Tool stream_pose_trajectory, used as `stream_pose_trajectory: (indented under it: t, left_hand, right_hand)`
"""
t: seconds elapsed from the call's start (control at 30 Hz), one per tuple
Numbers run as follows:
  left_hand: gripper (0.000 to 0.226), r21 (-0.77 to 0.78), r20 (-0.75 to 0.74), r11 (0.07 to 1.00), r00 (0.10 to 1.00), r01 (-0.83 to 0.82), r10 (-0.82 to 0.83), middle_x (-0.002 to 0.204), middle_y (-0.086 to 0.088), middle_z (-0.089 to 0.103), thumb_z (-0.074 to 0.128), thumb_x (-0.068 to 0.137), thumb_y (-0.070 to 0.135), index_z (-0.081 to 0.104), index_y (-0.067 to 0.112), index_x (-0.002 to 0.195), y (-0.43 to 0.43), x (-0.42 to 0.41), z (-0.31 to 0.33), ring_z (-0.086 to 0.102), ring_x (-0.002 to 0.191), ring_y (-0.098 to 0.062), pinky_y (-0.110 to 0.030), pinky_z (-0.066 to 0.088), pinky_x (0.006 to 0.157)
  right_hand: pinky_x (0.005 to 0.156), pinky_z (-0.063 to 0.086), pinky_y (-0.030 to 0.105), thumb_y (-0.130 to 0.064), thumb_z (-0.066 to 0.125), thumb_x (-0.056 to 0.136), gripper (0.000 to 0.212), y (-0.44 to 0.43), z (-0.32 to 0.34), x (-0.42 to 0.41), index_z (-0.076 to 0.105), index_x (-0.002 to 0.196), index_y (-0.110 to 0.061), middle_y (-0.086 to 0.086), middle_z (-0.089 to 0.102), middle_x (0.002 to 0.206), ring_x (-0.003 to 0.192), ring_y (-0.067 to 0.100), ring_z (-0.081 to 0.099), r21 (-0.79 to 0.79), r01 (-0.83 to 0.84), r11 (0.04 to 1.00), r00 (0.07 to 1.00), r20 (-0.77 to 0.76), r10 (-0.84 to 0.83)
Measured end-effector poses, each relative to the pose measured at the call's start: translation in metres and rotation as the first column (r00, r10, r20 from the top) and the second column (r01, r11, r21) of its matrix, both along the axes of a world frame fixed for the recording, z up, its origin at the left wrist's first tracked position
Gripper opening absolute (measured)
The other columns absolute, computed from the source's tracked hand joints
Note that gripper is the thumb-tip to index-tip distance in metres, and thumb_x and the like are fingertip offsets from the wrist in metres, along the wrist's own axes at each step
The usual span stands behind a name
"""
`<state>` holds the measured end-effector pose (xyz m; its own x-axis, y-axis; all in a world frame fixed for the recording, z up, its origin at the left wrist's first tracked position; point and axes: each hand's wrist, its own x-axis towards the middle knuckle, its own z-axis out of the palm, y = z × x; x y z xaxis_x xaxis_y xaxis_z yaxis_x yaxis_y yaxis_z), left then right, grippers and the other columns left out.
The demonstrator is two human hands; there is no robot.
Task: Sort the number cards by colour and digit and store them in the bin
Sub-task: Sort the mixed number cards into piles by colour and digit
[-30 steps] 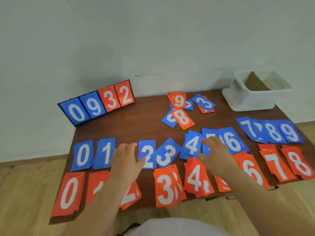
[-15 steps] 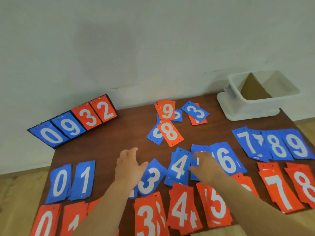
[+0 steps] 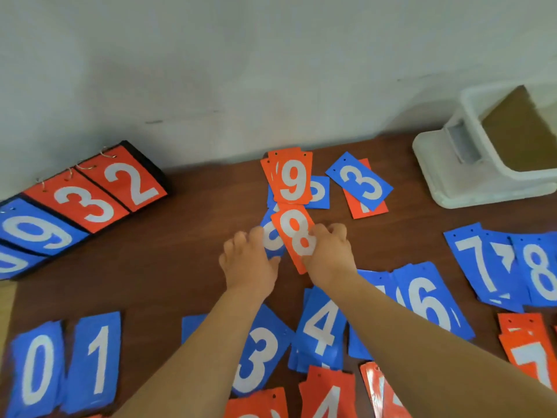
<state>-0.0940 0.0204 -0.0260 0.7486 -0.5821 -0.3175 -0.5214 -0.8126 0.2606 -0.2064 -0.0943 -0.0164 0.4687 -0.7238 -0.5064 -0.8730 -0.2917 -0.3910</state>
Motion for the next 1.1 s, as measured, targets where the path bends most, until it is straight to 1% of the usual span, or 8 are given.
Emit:
stream_pose_trajectory:
  t: [0.23,0.4,0.57,0.67,0.77,0.93,1.0,1.1]
  left_hand:
    - [0.068,-0.146,-0.255,0.964,0.95,-0.224,0.182,0.122,-0.001,0.037,0.086,0.073,0.023,0.048,0.035,0.128,-0.009,0.007,0.003,0.056,0.109,-0.028,-0.04,0.051,0.098]
    - [0.05,-0.278,-0.302,0.896,0.917,-0.347,0.262,0.1,0.008,0.066,0.078,0.074,0.016,0.049,0.042,0.105,0.001,-0.009,0.002,0.065,0.095,-0.023,-0.036,0.056,0.077]
    - [0.057,-0.469,-0.387,0.733,0.861,-0.492,0.33,0.109,0.012,0.057,0.075,0.084,0.004,0.053,0.036,0.125,0.027,-0.06,0.061,0.062,0.087,-0.008,-0.013,0.042,0.059]
    - [0.075,-0.525,-0.415,0.752,0.891,-0.399,0.183,0.121,0.02,0.055,0.085,0.076,0.004,0.05,0.051,0.123,0.054,-0.113,0.118,0.064,0.09,-0.007,-0.017,0.051,0.067]
    - [0.081,-0.531,-0.371,0.841,0.92,-0.101,-0.124,0.137,0.034,0.043,0.087,0.071,0.006,0.053,0.062,0.118,0.064,-0.17,0.178,0.064,0.1,-0.006,-0.02,0.053,0.076]
    - [0.076,-0.377,-0.361,0.869,0.814,0.32,-0.456,0.152,0.032,0.028,0.081,0.076,0.005,0.057,0.058,0.124,0.024,-0.245,0.264,0.057,0.109,0.011,-0.024,0.056,0.086]
    - [0.068,-0.331,-0.334,0.853,0.796,0.402,-0.505,0.137,0.022,0.052,0.081,0.077,0.006,0.061,0.043,0.131,0.005,-0.261,0.271,0.061,0.1,0.004,-0.023,0.055,0.087]
    - [0.062,-0.405,-0.341,0.875,0.844,0.266,-0.415,0.117,0.019,0.066,0.083,0.075,0.007,0.065,0.03,0.13,-0.009,-0.276,0.26,0.063,0.092,0.007,-0.022,0.054,0.088]
  right_hand:
    - [0.07,0.055,0.03,-0.009,0.062,0.091,0.044,-0.018,0.02,-0.023,0.054,0.13,-0.028,0.001,0.065,0.118,0.099,0.022,0.065,0.075,0.123,0.99,0.965,0.225,-0.137]
    - [0.05,0.047,0.018,-0.015,0.061,0.095,0.033,-0.03,0.047,-0.076,0.055,0.116,-0.039,-0.015,0.062,0.101,0.074,0.009,0.065,0.107,0.141,0.984,0.92,0.352,-0.17]
    - [0.055,0.045,0.012,-0.014,0.062,0.091,0.035,-0.041,0.085,-0.14,0.059,0.113,-0.04,-0.02,0.066,0.099,0.08,0.0,0.064,0.091,0.082,0.993,0.867,0.484,-0.116]
    - [0.063,0.042,0.011,-0.011,0.063,0.09,0.042,-0.054,0.127,-0.192,0.054,0.115,-0.044,-0.029,0.061,0.099,0.087,-0.002,0.061,0.043,0.045,0.998,0.835,0.547,-0.061]
    - [0.062,0.04,0.009,-0.012,0.066,0.088,0.04,-0.079,0.175,-0.236,0.057,0.111,-0.044,-0.024,0.062,0.092,0.081,-0.005,0.059,-0.133,-0.136,0.982,0.846,0.501,0.185]
    - [0.068,0.041,0.006,-0.003,0.065,0.084,0.043,-0.091,0.261,-0.273,0.065,0.109,-0.039,-0.024,0.065,0.091,0.081,-0.007,0.06,-0.208,-0.569,0.796,0.674,0.438,0.596]
    - [0.072,0.045,0.01,-0.006,0.067,0.085,0.044,-0.085,0.276,-0.282,0.061,0.119,-0.034,-0.027,0.065,0.092,0.083,-0.007,0.061,-0.221,-0.559,0.799,0.622,0.525,0.581]
    - [0.079,0.047,0.019,-0.027,0.077,0.084,0.049,-0.083,0.268,-0.304,0.047,0.121,-0.033,-0.016,0.057,0.114,0.1,0.005,0.06,-0.239,-0.312,0.919,0.673,0.628,0.392]
